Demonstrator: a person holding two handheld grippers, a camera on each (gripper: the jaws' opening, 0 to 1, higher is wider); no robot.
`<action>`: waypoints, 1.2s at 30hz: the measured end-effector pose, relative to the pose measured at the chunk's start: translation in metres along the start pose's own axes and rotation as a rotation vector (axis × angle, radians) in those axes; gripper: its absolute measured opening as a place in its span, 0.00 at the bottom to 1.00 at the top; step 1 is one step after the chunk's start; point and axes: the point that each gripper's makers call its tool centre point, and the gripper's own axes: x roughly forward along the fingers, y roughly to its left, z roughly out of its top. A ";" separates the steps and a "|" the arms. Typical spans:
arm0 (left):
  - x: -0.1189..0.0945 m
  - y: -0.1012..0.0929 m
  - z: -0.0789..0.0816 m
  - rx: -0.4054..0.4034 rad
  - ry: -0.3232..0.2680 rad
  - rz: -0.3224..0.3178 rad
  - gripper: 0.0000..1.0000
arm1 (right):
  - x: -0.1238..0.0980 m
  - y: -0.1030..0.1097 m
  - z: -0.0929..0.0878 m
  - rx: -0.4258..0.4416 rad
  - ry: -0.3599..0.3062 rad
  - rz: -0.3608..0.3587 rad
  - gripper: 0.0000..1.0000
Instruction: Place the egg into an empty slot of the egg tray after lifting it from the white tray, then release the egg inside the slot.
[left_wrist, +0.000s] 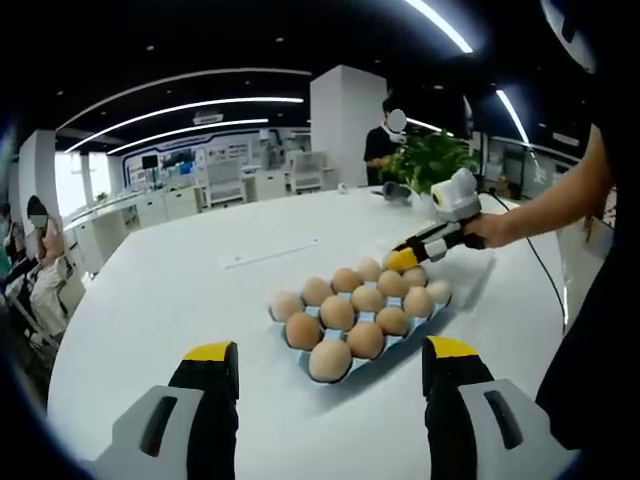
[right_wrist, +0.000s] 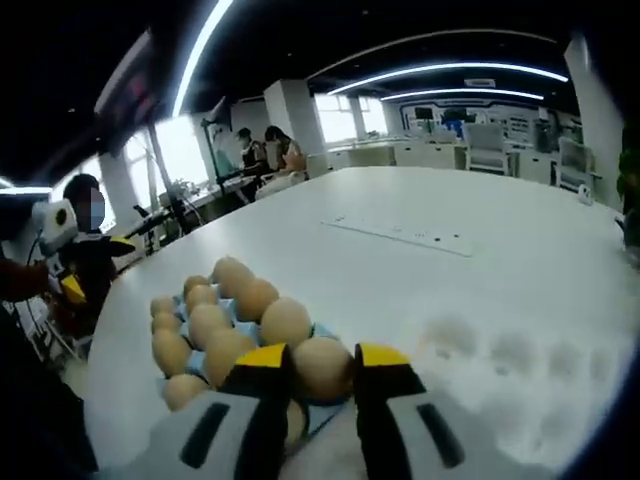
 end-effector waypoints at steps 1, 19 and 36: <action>0.000 0.000 0.000 -0.001 0.001 0.000 0.76 | -0.001 0.000 0.002 -0.006 -0.008 0.001 0.25; 0.008 -0.004 0.003 0.018 0.010 -0.015 0.75 | -0.001 0.007 0.003 -0.083 -0.043 0.133 0.26; 0.014 -0.004 0.002 0.031 0.010 -0.048 0.76 | -0.059 0.034 0.033 -0.106 -0.315 0.154 0.99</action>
